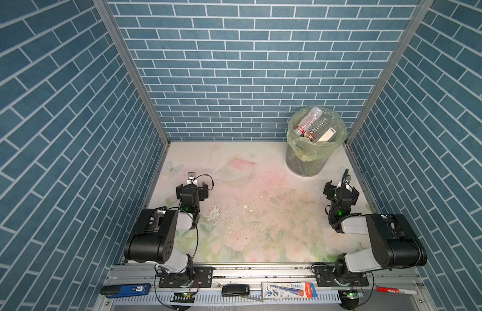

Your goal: Throw the plastic bottles in the bin

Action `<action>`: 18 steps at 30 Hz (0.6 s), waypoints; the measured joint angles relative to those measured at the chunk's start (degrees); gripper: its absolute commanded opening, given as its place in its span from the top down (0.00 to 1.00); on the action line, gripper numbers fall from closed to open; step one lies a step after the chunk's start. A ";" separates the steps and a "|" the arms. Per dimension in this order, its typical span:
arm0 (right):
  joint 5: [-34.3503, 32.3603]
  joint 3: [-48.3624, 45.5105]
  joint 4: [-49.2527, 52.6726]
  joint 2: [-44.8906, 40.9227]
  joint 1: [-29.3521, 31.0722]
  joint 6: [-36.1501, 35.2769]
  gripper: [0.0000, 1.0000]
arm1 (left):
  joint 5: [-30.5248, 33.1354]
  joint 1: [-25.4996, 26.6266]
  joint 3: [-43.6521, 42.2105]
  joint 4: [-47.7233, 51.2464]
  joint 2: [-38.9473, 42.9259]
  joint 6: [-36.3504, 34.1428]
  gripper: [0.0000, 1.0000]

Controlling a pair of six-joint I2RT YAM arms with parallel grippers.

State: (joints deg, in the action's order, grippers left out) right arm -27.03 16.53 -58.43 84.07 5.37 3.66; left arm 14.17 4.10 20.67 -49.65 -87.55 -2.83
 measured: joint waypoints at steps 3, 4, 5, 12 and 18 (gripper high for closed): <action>2.16 -0.37 -1.25 0.52 -0.07 -0.68 0.01 | 0.13 0.00 0.00 -0.44 0.00 0.00 0.01; 3.10 -0.44 -1.62 0.72 -0.35 -0.70 0.01 | 0.13 0.00 0.00 -0.52 0.00 0.00 0.01; 4.24 -0.52 -2.05 1.03 -0.63 -0.72 0.01 | 0.15 0.00 0.00 -0.61 0.00 0.00 0.01; 11.08 0.33 -0.44 4.74 -2.62 -1.01 0.01 | 0.15 0.00 0.00 -0.87 0.00 0.00 0.01; 15.39 3.61 4.72 4.74 -5.51 -0.59 0.01 | 0.15 0.02 0.00 -0.87 0.00 0.00 0.01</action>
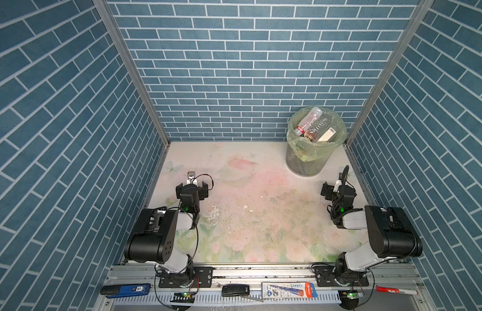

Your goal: Throw the plastic bottles in the bin

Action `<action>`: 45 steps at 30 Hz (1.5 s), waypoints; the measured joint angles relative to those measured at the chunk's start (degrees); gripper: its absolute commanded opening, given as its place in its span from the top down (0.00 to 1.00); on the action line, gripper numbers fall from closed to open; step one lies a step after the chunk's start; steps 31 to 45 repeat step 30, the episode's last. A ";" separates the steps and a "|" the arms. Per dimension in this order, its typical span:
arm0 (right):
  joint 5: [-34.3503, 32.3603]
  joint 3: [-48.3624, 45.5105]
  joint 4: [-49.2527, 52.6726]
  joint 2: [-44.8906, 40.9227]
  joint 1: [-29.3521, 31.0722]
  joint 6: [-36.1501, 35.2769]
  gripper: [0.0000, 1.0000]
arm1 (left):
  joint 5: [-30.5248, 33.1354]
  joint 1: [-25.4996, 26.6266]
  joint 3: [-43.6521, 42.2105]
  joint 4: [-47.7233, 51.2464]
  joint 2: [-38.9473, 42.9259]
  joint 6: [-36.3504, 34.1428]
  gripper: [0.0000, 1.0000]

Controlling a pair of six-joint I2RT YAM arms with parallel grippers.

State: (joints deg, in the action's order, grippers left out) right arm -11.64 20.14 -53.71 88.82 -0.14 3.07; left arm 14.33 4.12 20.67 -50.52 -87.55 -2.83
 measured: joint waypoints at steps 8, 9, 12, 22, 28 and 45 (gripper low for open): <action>1.60 0.07 1.66 -0.02 -0.61 0.11 0.01 | 0.00 -0.02 0.00 -0.02 0.00 0.00 0.01; 1.77 0.07 1.66 -0.02 -0.61 0.11 0.01 | 0.00 -0.02 0.00 -0.11 0.00 0.00 0.01; 2.32 0.07 2.08 -0.02 -0.61 0.09 0.01 | 0.00 0.00 0.00 -0.35 0.00 0.00 0.01; 6.16 0.07 2.12 -0.02 -0.50 -0.09 0.01 | 0.00 0.00 0.00 -0.39 0.00 0.00 0.01; 8.50 0.15 3.58 -0.02 -0.70 -0.11 0.01 | 0.00 0.00 0.00 -0.39 0.00 0.00 0.01; 8.94 0.17 3.89 -0.02 -0.79 -0.09 0.01 | 0.00 0.00 0.00 -0.39 0.00 0.00 0.01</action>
